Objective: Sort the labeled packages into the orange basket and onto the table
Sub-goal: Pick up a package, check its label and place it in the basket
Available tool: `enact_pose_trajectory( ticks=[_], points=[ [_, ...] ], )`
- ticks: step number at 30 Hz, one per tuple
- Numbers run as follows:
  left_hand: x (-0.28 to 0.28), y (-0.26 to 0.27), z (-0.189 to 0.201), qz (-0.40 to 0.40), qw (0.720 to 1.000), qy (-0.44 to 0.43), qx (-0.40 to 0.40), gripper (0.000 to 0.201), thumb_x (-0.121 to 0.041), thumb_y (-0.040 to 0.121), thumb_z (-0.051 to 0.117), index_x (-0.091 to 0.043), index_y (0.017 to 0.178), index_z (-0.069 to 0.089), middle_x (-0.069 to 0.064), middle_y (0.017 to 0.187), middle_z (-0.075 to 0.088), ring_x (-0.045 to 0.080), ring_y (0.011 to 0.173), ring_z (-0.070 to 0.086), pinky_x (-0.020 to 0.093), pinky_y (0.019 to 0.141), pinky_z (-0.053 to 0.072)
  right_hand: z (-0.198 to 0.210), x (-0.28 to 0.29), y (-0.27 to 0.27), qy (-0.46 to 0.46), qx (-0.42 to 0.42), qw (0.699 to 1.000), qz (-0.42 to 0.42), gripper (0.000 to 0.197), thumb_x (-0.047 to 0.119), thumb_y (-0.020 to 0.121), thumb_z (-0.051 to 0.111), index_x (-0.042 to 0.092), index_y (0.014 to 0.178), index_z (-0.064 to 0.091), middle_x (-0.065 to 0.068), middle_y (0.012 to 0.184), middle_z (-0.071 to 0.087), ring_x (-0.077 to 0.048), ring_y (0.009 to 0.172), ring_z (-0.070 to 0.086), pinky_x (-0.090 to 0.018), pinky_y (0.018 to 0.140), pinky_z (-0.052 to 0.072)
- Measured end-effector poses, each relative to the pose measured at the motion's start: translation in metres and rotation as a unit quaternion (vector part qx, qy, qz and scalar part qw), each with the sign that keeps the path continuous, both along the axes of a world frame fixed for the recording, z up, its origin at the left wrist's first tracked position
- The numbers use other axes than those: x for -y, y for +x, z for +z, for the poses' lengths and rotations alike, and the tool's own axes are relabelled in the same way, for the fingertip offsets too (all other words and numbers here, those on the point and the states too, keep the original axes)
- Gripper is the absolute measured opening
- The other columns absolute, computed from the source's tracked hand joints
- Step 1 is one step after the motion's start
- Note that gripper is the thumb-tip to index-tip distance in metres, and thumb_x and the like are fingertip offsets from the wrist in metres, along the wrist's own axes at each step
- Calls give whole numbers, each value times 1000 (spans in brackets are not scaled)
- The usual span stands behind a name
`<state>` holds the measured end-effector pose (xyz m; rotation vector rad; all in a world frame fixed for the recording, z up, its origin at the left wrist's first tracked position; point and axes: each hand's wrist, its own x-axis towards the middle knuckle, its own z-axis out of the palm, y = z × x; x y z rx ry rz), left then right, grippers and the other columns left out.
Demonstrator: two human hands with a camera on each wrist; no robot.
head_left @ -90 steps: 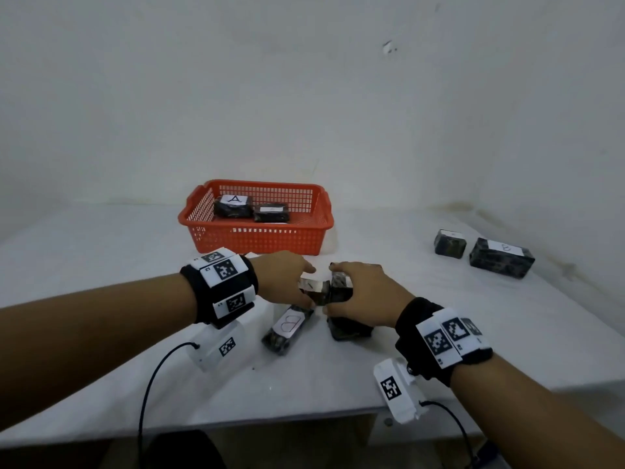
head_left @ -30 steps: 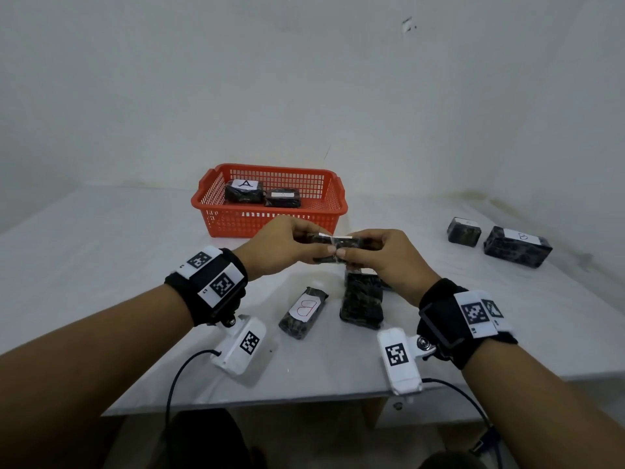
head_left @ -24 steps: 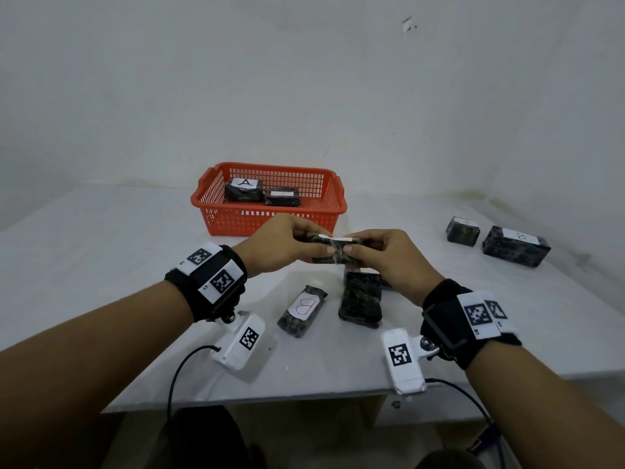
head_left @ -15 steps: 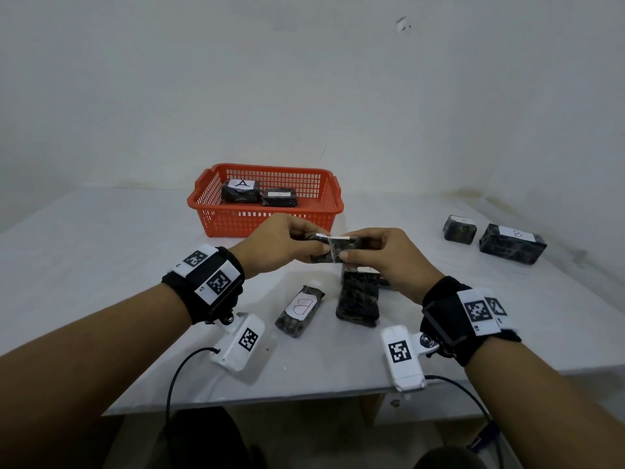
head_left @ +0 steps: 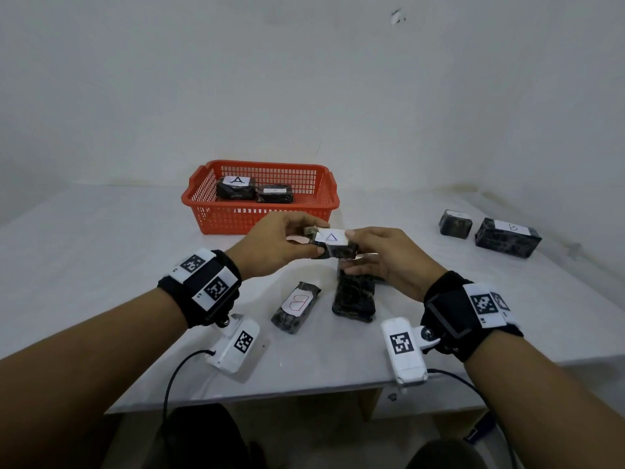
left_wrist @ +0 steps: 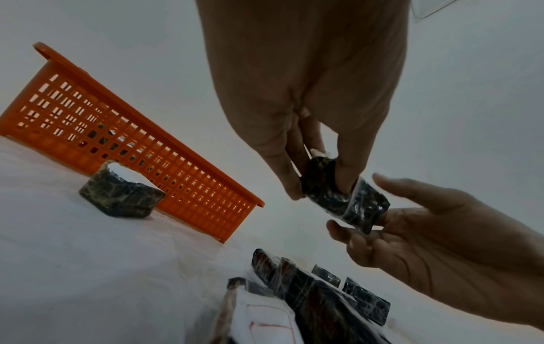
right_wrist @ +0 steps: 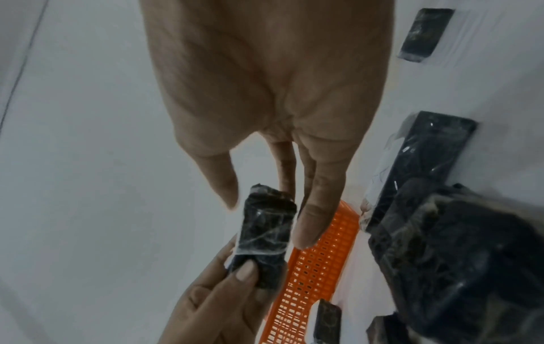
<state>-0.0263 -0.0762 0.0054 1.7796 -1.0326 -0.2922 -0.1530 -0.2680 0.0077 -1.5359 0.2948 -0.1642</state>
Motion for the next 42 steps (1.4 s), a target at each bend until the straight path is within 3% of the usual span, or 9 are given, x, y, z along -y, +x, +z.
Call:
enact_pose_trajectory(
  ticks=[5, 8, 12, 17, 25, 28, 33, 37, 42],
  points=[
    [1, -6, 4, -18, 999, -21, -38, 65, -18, 78, 90, -21, 136, 63, -10, 129, 70, 4, 119, 67, 24, 96, 57, -3, 3, 2, -9, 49, 998, -33, 25, 0, 92, 72, -7, 115, 68, -28, 113, 74, -38, 95, 75, -41, 90, 63],
    [3, -9, 7, 16, 998, -4, -56, 56, -33, 88, 80, -18, 138, 62, -7, 130, 70, 6, 115, 69, 21, 92, 57, -2, 3, 1, -28, 58, 997, -33, 24, -2, 90, 73, -3, 114, 70, -25, 108, 76, -43, 97, 75, -44, 95, 60],
    [4, -10, 4, -7, 991, -24, -132, 30, -10, 95, 73, -2, 123, 71, 14, 111, 78, 26, 100, 78, 31, 90, 63, 0, 1, 0, -27, 68, 997, -34, 22, -1, 90, 73, -3, 112, 71, -24, 107, 76, -44, 98, 74, -47, 97, 58],
    [4, -14, 7, -19, 989, -35, -140, 26, -6, 95, 72, 0, 120, 74, 12, 110, 79, 24, 99, 78, 23, 85, 61, -2, 2, -1, -40, 77, 996, -26, 24, 8, 93, 73, -8, 111, 72, -22, 108, 77, -41, 105, 73, -47, 97, 59],
    [3, -14, 6, -21, 989, -37, -144, 22, -4, 96, 69, 0, 117, 75, 14, 113, 78, 32, 104, 76, 36, 95, 61, 1, 3, -6, -30, 67, 997, -17, 22, 1, 90, 73, -7, 111, 71, -24, 110, 76, -43, 108, 72, -48, 99, 57],
    [4, -14, 4, -14, 989, -39, -144, 18, -2, 96, 68, -4, 112, 77, 12, 112, 79, 32, 105, 76, 36, 95, 61, -1, 4, -7, -54, 68, 996, -18, 27, -2, 86, 77, -4, 112, 72, -20, 107, 78, -43, 104, 73, -42, 95, 61],
    [5, -16, 2, -36, 987, -29, -156, 27, -9, 97, 69, -2, 122, 74, 10, 119, 77, 24, 111, 73, 33, 98, 59, -3, 7, -8, -47, 71, 996, -33, 27, -5, 85, 77, -6, 112, 72, -20, 105, 78, -42, 104, 73, -36, 90, 63],
    [8, -16, 0, -9, 992, -30, -121, 25, -6, 95, 72, -3, 119, 76, 14, 113, 78, 22, 99, 75, 27, 89, 62, -5, 6, -5, -38, 75, 996, -33, 22, 4, 91, 75, -8, 109, 71, -21, 107, 77, -36, 102, 75, -41, 91, 61],
    [6, -16, -1, -27, 990, -23, -135, 29, -10, 95, 72, -3, 123, 74, 13, 114, 78, 19, 100, 74, 29, 94, 61, -6, 7, -6, -59, 77, 994, -50, 22, 5, 90, 75, -6, 109, 73, -16, 101, 79, -22, 89, 77, -23, 73, 61]
  ],
)
